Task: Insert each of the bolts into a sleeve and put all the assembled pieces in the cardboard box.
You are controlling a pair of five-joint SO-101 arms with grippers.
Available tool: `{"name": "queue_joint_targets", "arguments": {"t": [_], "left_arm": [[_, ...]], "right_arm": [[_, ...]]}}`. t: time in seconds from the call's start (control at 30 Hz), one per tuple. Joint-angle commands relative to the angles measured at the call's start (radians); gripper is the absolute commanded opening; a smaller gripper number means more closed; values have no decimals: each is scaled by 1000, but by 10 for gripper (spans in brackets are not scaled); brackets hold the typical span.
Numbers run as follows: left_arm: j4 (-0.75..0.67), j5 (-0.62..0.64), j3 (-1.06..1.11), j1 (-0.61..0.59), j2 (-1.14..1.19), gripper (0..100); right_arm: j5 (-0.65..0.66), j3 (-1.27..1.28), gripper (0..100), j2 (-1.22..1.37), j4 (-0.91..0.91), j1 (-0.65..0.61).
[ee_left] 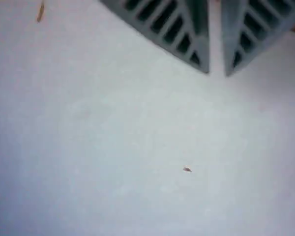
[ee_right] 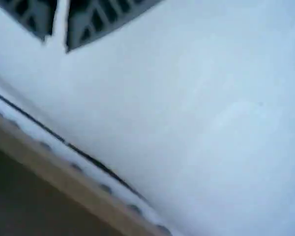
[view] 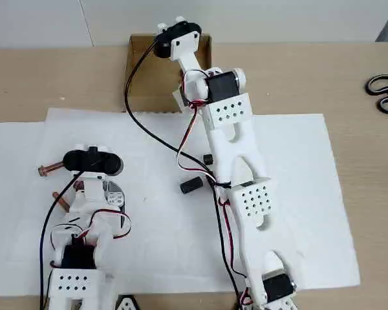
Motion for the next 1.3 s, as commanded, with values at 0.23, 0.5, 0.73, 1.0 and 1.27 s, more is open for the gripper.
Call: {"name": "queue_joint_targets", "arguments": {"t": [0.23,0.5,0.73,1.0,1.27], "left_arm": [[-5,0,-7,-9,-8,6],[-5,0,-7,-9,-8,6],[-5,0,-7,-9,-8,6],[-5,0,-7,-9,-8,6],[-5,0,-7,-9,-8,6]], "right_arm": [[-21,-40,10,-82,35,-48],[-58,181,10,-225,39,-53],[-98,747,13,-613,24,-58],[-104,1080,13,-785,22,-61],[-101,1266,14,-832,22,-56]]}}
